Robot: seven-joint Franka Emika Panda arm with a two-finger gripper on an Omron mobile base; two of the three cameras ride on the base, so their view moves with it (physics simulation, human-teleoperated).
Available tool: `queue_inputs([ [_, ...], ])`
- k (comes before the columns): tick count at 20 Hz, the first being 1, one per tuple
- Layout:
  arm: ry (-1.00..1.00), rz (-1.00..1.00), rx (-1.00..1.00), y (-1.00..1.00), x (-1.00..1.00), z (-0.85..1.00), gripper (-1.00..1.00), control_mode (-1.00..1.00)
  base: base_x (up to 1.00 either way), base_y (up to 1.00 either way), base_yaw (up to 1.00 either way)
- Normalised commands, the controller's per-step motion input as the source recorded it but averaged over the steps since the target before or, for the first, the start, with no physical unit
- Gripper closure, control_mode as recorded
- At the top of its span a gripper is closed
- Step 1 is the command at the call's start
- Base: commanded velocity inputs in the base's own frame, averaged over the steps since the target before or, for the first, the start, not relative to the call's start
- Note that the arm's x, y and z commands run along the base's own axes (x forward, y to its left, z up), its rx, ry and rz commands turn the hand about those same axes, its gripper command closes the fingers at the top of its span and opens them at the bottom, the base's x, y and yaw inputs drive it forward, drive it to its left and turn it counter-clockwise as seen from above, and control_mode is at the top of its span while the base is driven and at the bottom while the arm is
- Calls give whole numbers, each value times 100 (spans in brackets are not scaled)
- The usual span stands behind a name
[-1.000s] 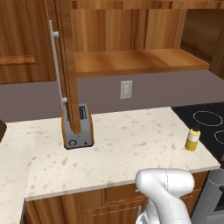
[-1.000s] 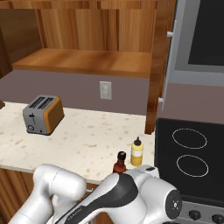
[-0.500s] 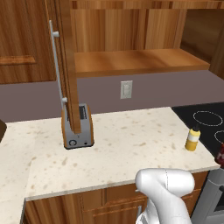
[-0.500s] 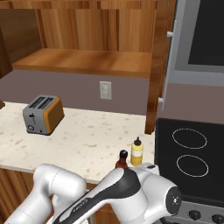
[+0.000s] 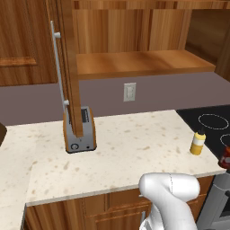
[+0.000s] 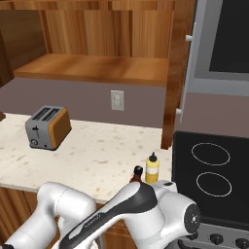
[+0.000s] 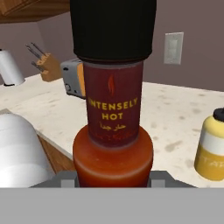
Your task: Take 2 condiments from the cabinet and move them on the counter near the stove.Make sure the condiments are lined up with each other, next to each other.
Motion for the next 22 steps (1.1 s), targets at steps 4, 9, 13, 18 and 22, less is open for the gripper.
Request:
queue_inputs([
  [4,0,0,0,0,14,-6,100,-100,0,0,0],
  [9,0,0,0,0,10,-1,100,-100,0,0,0],
  [13,0,0,0,0,9,-8,100,-100,0,0,0],
  [18,0,0,0,-2,11,-14,100,-100,0,0,0],
  [22,0,0,0,-5,14,-16,100,-100,0,0,0],
])
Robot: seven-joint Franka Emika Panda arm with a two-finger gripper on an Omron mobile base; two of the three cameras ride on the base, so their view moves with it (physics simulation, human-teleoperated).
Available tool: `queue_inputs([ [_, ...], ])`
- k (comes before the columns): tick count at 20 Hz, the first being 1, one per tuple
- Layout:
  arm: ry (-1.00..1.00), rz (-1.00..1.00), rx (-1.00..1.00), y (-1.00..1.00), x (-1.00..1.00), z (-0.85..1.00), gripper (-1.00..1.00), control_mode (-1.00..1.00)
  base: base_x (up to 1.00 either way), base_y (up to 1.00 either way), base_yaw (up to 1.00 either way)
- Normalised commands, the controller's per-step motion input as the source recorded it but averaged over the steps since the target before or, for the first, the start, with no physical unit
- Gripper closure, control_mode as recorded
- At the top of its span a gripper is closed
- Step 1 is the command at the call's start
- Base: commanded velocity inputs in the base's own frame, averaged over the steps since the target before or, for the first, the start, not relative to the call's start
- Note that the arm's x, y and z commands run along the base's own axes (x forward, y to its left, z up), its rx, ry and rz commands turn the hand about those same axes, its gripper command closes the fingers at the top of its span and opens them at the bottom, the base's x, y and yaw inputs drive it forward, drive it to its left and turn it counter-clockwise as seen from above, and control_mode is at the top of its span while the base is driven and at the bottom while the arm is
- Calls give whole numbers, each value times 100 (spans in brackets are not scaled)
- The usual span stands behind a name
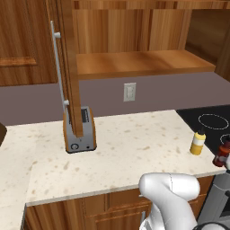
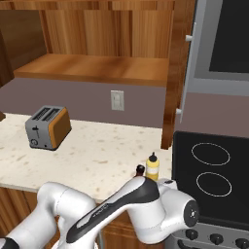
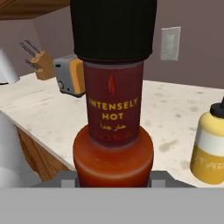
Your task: Take 2 condiments from the cabinet and move them on the counter near the stove.Make sure the condiments are lined up with each other, next to each other.
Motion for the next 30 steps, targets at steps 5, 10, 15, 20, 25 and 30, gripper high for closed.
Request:
queue_inputs([
  [5,0,0,0,-11,17,-13,100,-100,0,0,0],
  [10,0,0,0,-17,18,-11,100,-100,0,0,0],
  [15,0,0,0,-18,14,-10,100,-100,0,0,0],
  [20,0,0,0,-4,12,-18,100,-100,0,0,0],
  [25,0,0,0,0,10,-17,100,-100,0,0,0],
  [30,0,0,0,-1,12,-13,100,-100,0,0,0],
])
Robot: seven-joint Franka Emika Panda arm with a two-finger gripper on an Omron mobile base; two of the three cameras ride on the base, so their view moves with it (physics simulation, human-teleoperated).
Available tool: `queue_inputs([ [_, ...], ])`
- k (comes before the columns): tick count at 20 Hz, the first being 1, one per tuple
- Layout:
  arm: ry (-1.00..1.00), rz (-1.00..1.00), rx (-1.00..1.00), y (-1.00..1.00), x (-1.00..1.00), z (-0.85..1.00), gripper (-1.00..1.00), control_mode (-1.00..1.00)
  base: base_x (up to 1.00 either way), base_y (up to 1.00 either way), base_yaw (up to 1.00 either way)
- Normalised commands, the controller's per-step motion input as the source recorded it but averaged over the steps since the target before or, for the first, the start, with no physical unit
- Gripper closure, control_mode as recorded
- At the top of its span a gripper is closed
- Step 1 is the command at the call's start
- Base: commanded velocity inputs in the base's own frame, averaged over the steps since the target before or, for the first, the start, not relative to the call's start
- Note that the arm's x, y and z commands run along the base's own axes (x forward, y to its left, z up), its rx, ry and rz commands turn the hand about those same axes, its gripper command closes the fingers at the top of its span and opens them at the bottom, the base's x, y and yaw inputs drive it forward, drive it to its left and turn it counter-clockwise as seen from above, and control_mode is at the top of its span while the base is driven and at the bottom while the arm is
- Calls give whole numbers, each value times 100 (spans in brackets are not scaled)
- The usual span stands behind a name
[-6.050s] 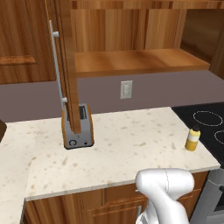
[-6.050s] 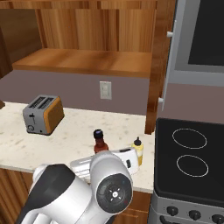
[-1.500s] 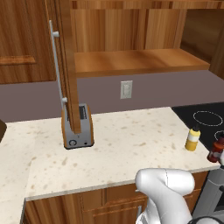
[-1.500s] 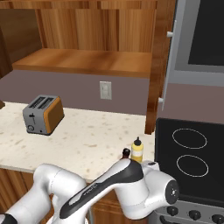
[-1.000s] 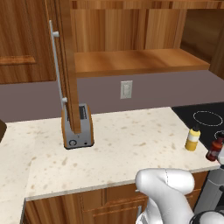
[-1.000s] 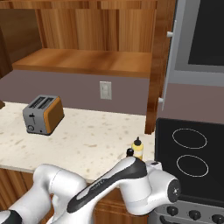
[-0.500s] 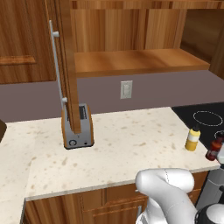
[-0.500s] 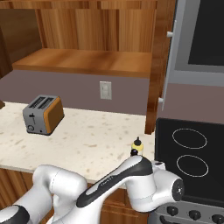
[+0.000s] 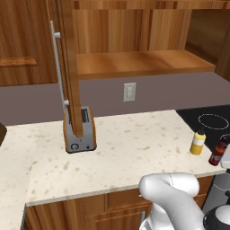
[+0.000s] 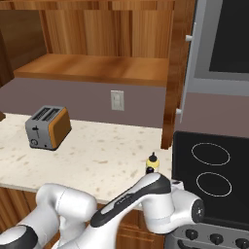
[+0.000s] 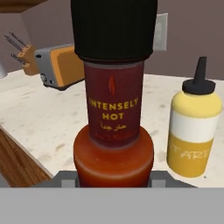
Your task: Take 2 condiments from the cabinet and move them on the counter near the stove.Make sure the condiments are lined up with each other, next to each other.
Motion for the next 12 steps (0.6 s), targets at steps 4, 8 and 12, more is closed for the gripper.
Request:
queue_inputs([
  [4,0,0,0,-4,14,-8,100,-100,0,0,0],
  [8,0,0,0,-8,13,-7,100,-100,0,0,0],
  [12,0,0,0,-7,11,-6,100,-100,0,0,0],
])
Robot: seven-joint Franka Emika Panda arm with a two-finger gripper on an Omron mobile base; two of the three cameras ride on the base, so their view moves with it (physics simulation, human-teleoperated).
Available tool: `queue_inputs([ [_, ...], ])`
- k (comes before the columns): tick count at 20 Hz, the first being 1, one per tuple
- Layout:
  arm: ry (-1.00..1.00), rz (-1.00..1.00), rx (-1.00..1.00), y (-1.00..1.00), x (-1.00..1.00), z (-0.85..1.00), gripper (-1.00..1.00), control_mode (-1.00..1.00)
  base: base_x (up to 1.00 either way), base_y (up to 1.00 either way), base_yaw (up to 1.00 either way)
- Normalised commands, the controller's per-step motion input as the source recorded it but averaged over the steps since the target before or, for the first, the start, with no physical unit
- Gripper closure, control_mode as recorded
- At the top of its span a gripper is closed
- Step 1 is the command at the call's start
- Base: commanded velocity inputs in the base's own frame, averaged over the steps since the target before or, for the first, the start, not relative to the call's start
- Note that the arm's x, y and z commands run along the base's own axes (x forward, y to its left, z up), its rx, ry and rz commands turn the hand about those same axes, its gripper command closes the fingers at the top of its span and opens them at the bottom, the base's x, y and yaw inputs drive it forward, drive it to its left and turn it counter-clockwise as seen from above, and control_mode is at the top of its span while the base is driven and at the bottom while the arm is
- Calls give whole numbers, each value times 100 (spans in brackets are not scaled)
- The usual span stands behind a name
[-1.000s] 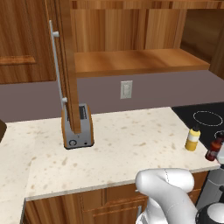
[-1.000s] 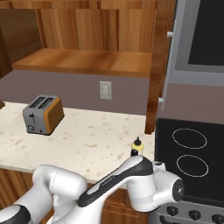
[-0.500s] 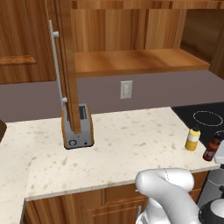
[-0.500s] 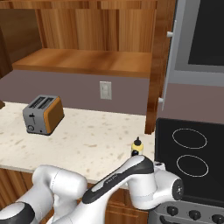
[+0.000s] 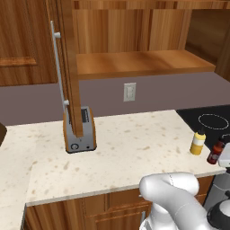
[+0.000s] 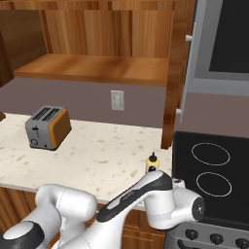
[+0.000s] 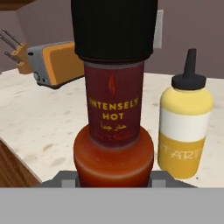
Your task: Take 2 condiments from the cabinet and move them on the counter near the stove.Make sure the condiments are lined up with each other, next to each other.
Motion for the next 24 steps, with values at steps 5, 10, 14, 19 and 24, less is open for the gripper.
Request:
queue_inputs([
  [5,0,0,0,-11,10,-9,100,-100,0,0,0],
  [10,0,0,0,-11,10,-10,100,-100,0,0,0],
  [14,0,0,0,-10,10,-10,100,-100,0,0,0],
  [19,0,0,0,-4,10,-11,100,-100,0,0,0],
  [24,0,0,0,-3,13,-12,100,-100,0,0,0],
])
